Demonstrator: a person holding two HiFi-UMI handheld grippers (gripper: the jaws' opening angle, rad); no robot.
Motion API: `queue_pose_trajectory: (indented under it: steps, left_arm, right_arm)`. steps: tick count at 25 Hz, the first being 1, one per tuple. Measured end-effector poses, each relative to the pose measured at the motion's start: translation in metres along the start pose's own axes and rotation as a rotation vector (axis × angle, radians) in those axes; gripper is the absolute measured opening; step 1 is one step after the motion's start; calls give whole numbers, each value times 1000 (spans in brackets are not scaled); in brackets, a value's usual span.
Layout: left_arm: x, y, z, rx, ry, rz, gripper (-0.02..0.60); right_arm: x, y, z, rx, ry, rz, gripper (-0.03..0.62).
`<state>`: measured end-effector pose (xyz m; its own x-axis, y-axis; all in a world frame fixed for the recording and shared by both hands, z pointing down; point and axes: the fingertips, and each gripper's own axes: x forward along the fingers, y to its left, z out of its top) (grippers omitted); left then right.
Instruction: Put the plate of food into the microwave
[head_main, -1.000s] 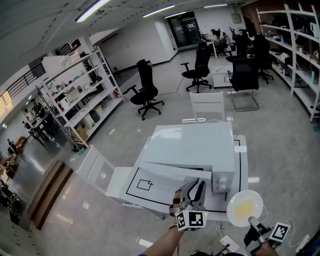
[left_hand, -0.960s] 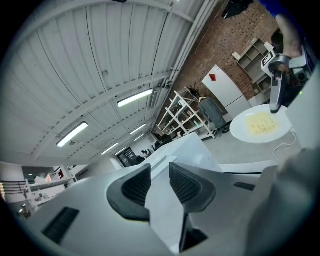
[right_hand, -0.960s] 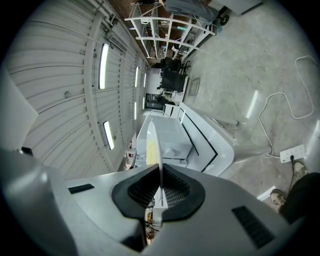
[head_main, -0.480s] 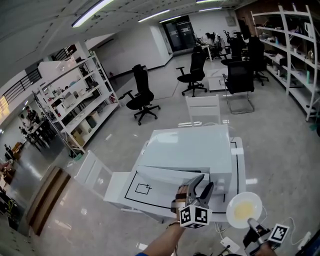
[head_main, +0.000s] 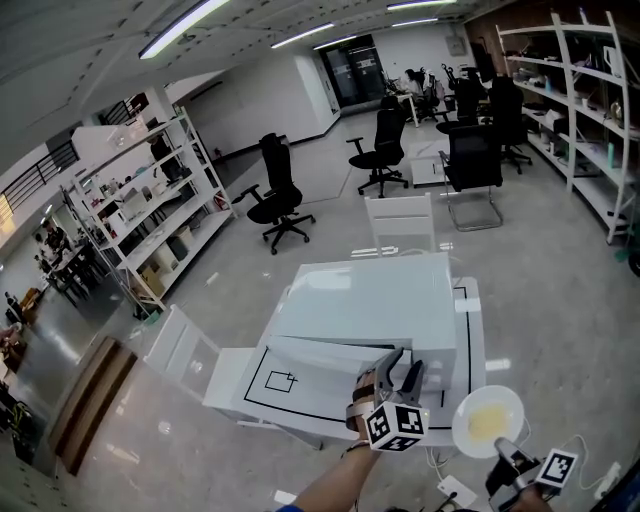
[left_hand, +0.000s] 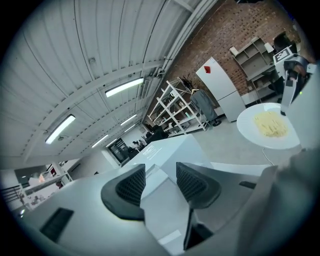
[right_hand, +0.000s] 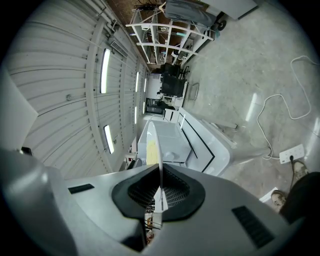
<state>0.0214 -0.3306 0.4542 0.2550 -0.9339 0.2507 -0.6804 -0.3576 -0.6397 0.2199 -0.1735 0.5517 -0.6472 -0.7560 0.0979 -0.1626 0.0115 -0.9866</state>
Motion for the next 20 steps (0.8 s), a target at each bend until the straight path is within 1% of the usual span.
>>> queue_pose_trajectory:
  steps: [7,20]
  left_arm:
    - [-5,-3,-9,-43,7,8,190]
    - [-25,-10,-12,-67,10,24,190]
  right_arm:
    - [1,-3,3,-5,15,5,9]
    - [4,-9,-4,9,73,7,9]
